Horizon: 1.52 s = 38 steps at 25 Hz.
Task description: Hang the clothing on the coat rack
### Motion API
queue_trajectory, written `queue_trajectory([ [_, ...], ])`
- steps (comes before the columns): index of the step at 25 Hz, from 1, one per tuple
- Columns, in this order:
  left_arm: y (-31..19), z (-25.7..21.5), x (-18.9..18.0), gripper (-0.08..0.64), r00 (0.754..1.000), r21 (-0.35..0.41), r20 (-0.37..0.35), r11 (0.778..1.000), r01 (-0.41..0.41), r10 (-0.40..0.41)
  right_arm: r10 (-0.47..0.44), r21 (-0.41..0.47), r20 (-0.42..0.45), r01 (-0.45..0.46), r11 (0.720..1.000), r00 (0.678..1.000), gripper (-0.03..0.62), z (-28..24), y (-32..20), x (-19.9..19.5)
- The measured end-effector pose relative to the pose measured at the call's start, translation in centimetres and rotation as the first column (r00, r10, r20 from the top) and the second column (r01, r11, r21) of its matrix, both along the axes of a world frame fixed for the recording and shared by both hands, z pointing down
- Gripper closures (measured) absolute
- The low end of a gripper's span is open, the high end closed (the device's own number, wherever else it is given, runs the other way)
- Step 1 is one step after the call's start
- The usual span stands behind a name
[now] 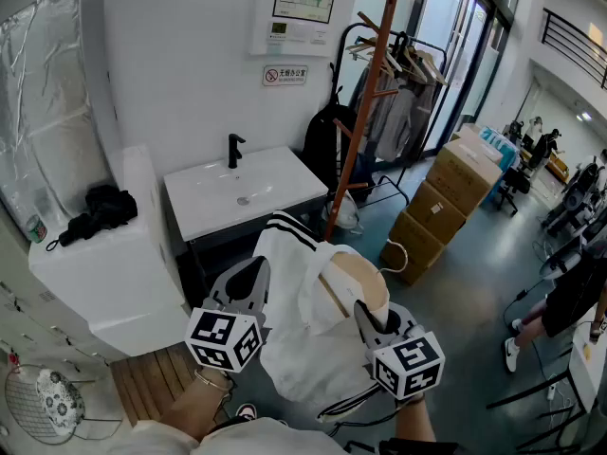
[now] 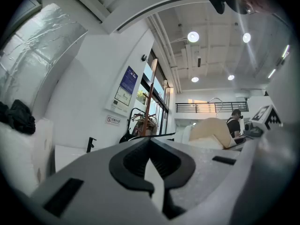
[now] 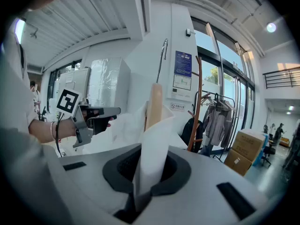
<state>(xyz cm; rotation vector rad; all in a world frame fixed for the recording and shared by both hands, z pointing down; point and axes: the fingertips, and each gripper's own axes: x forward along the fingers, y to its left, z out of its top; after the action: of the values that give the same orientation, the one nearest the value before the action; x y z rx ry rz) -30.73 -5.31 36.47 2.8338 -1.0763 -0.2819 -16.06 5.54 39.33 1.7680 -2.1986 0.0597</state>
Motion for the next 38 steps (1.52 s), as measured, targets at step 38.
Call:
queue_trajectory([
  [38,-6.9,2.7,5.8,0.555,0.999,-0.051,0.027,0.998,-0.035,0.037,0.118,-0.056,-0.026,-0.119,0.991,0.993,0.555,1.1,-5.2,10.1],
])
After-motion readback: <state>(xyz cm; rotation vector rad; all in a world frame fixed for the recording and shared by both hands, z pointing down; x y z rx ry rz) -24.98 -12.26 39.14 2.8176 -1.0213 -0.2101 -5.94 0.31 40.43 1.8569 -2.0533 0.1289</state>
